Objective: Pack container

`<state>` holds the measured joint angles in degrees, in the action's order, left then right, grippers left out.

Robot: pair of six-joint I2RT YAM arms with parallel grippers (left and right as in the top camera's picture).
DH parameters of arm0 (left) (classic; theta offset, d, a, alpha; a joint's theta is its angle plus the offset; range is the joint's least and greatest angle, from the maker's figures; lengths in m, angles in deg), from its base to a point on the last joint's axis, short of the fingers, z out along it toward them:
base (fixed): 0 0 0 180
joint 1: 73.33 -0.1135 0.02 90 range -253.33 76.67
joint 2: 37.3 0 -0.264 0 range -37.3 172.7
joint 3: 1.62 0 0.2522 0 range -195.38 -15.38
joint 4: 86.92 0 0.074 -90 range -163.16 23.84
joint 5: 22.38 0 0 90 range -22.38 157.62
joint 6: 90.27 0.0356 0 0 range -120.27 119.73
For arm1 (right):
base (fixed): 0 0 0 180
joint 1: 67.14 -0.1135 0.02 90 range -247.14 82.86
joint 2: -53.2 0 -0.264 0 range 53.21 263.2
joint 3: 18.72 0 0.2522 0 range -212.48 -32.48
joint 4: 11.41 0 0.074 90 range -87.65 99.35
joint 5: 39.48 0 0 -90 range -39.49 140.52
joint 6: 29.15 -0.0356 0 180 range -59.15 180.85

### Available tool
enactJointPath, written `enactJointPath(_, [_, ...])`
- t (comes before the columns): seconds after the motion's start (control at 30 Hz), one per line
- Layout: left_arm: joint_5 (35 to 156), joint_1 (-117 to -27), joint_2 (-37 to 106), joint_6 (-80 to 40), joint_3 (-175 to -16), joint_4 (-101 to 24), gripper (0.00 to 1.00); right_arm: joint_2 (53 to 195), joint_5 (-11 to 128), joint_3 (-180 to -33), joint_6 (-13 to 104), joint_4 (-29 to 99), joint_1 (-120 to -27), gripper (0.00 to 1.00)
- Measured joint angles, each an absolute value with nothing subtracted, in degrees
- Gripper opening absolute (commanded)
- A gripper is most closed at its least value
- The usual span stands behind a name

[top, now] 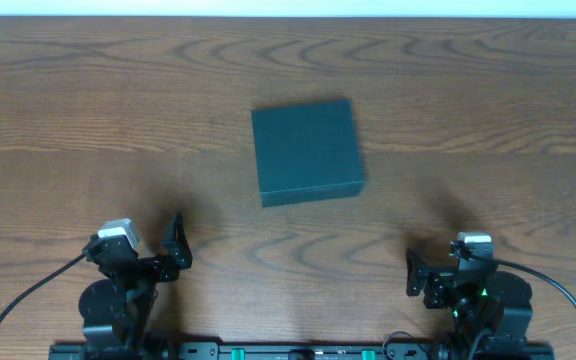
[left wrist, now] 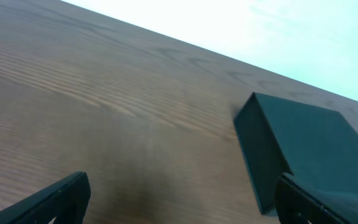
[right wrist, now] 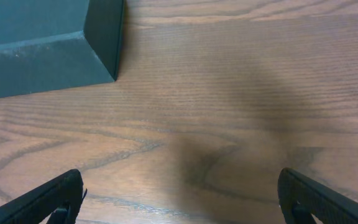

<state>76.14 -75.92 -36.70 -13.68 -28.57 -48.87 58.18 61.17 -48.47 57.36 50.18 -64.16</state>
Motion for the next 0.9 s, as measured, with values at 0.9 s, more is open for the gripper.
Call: enactJointPath(0.9, [74.89,-75.92,-36.66,-13.66,-22.51,-54.11,0.95,58.18,61.17,-48.47,57.36,50.23,-64.16,0.99])
